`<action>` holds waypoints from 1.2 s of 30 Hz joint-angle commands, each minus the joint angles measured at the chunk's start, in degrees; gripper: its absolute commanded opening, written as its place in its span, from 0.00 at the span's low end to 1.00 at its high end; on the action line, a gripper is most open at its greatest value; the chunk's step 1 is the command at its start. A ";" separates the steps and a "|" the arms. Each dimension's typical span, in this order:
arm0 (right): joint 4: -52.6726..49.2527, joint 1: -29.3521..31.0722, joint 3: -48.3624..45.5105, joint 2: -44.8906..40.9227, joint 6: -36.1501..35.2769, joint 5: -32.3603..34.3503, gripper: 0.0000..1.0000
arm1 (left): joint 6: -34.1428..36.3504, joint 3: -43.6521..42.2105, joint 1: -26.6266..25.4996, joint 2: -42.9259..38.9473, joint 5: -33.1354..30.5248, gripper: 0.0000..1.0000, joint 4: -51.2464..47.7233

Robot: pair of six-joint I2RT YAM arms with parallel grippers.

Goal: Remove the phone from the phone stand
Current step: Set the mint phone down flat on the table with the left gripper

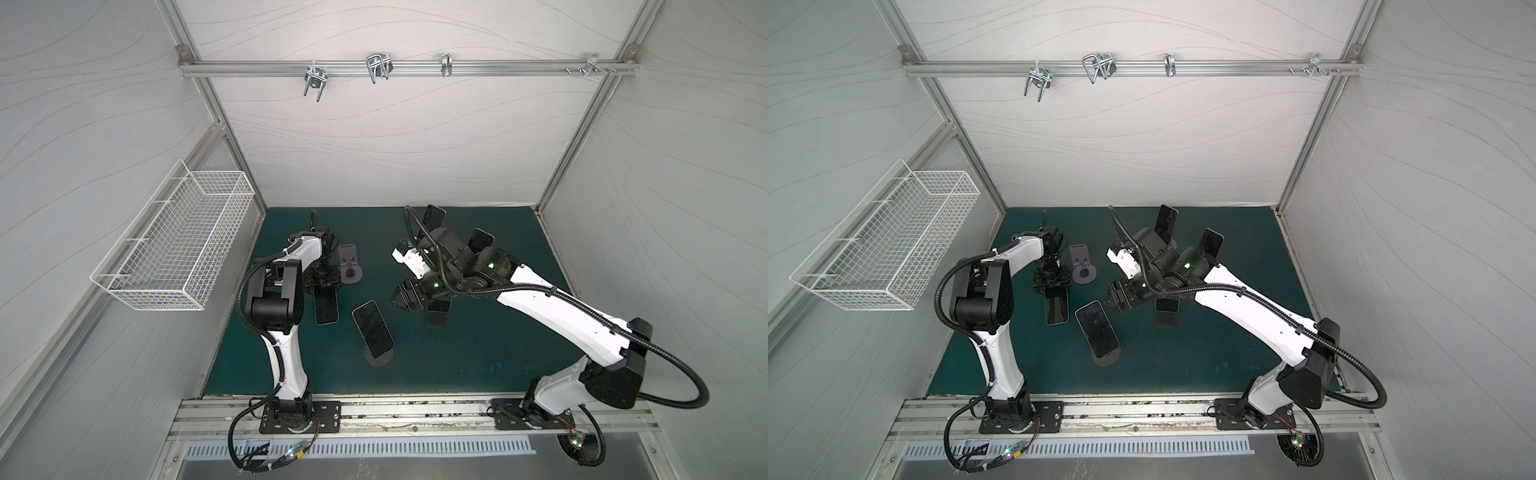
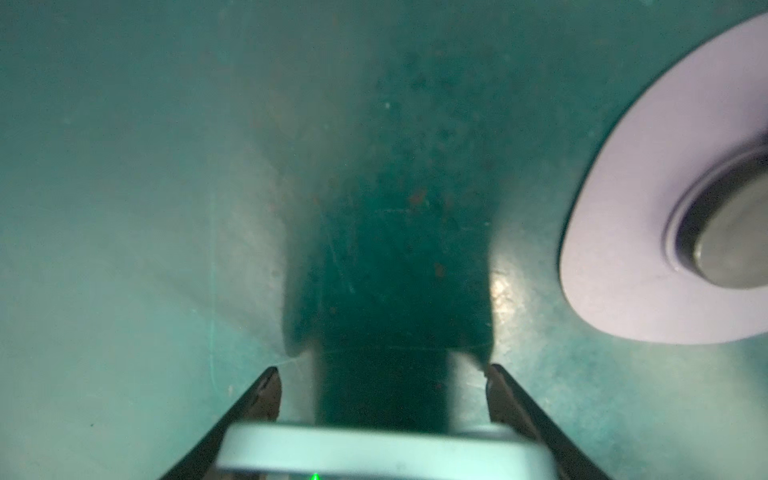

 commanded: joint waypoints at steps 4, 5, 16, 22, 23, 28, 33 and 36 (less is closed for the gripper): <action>-0.17 -0.38 -0.54 -0.77 -1.18 0.06 0.69 | -1.40 3.22 0.45 2.13 -0.40 0.68 -0.07; -0.18 -0.37 -0.59 -0.77 -1.04 -0.11 0.68 | -1.48 3.29 0.45 2.05 -0.25 0.69 -0.01; -0.55 -0.39 0.14 -0.57 -0.91 -0.26 0.68 | -2.03 2.75 0.46 1.67 0.13 0.78 0.46; -0.59 -0.41 0.36 -0.44 -0.60 -0.08 0.68 | -1.76 2.66 0.47 1.64 0.52 0.84 0.54; -0.56 -0.41 0.46 -0.44 -0.64 -0.13 0.68 | -1.66 2.66 0.44 1.63 0.64 0.85 0.41; -0.98 -0.41 0.89 -0.39 -0.50 0.01 0.68 | -1.38 3.00 0.49 1.22 0.65 0.85 0.25; -1.21 -0.41 1.52 -0.11 -0.36 -0.09 0.68 | -1.31 3.04 0.59 0.70 0.75 0.85 0.36; -1.64 -0.39 2.36 0.20 -0.54 0.21 0.68 | -1.41 3.19 0.68 0.11 0.82 0.85 0.28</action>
